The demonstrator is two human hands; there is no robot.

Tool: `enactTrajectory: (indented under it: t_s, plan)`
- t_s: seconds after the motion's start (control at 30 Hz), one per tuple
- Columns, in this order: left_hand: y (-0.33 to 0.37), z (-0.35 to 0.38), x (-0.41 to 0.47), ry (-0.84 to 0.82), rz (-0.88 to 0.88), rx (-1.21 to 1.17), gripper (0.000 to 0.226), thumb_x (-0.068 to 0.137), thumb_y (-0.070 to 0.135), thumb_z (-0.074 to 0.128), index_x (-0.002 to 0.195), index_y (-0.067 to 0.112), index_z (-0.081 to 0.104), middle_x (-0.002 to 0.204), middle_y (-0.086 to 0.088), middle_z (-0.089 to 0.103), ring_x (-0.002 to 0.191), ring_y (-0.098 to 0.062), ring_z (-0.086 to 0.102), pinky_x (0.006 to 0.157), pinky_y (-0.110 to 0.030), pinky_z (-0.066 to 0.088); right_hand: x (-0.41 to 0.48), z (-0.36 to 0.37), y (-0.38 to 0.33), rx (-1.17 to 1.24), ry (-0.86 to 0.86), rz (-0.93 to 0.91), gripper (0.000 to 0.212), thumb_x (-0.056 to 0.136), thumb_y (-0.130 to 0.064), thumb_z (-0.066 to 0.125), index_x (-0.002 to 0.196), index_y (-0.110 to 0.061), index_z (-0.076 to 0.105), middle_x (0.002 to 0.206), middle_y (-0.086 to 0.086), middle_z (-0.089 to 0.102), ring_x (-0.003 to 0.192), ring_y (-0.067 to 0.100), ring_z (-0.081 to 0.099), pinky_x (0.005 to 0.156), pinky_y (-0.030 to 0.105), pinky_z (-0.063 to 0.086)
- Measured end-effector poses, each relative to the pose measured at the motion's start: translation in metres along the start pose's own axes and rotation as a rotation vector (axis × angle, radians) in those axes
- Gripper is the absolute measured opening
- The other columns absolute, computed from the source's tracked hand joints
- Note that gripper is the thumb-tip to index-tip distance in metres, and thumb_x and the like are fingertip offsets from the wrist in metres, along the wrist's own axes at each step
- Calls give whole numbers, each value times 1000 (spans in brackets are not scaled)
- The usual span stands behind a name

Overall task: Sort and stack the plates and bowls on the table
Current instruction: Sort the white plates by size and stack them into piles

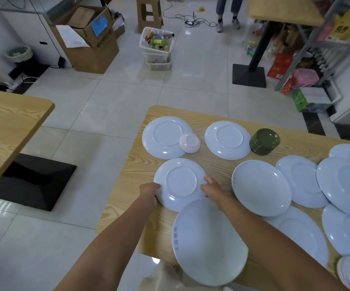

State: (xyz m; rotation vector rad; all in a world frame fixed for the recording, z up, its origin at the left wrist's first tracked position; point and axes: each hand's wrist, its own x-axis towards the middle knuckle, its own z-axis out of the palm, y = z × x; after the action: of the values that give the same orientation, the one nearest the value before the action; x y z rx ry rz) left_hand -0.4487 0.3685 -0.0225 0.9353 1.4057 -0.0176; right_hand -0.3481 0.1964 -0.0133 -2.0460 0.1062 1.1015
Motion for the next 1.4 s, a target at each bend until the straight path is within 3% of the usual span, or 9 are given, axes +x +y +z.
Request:
enactTrajectory:
  t_s: [0.33,0.43,0.53,0.77,0.87,0.97,1.1,1.27,1.4]
  plan:
    - [-1,-37,-5,-82,-107,-258,41,92,2,59,131,-4,48,123,-19,57,121,-37,53,103,-53,44,-1,22,-4,-121,-95,-96,66,90,-16,55,149,-21,26,150,5,35,131,21,42,101,28,39]
    - [4,-47,-8,-117,-90,-325,42,93,4,58,133,-4,46,108,-16,59,118,-35,54,98,-51,47,-8,34,-4,-306,-112,-223,80,80,-18,69,149,-22,27,151,6,35,135,22,38,108,32,37]
    - [13,-52,-13,-121,-59,-387,42,93,4,58,133,-4,46,125,-19,58,119,-34,55,91,-44,50,-16,47,-1,-665,-104,-374,99,76,-25,74,153,-23,11,160,4,12,145,25,18,116,36,24]
    - [29,-54,-41,-263,-7,-535,76,92,-6,53,153,20,15,143,-15,44,114,-27,56,82,-42,55,-36,53,-1,-828,286,-594,70,91,-3,46,152,-20,16,159,4,18,145,20,21,114,32,26]
    - [33,-53,-51,-413,-15,-557,62,93,-6,50,146,22,31,129,-17,53,88,-25,65,61,-37,60,-45,39,-10,-686,499,-597,53,92,-1,41,142,-19,41,143,3,49,130,21,47,102,30,39]
    - [34,-50,-56,-509,49,-326,10,96,16,53,103,9,58,87,-8,59,59,-13,66,56,-31,61,-52,17,-23,-713,627,-630,31,93,-9,42,119,-18,58,111,5,68,101,28,63,80,34,48]
    - [33,-49,-53,-559,237,100,24,97,44,47,99,23,56,66,1,52,52,-8,48,60,-25,45,-62,-11,-21,-616,722,-677,18,97,-19,45,104,-11,60,93,10,69,86,34,64,71,37,47]
    - [27,-24,-55,-448,560,577,22,98,24,50,119,29,54,93,7,54,82,-11,52,61,-24,43,-73,-41,2,-161,769,-536,18,91,-17,57,76,-9,53,70,17,59,67,31,49,61,33,33]
    - [18,15,-65,-492,523,599,14,97,12,48,89,15,59,80,-8,57,62,-16,51,55,-25,43,-77,-63,31,64,814,-351,35,88,-19,61,59,-7,46,58,5,47,64,25,44,59,31,29]
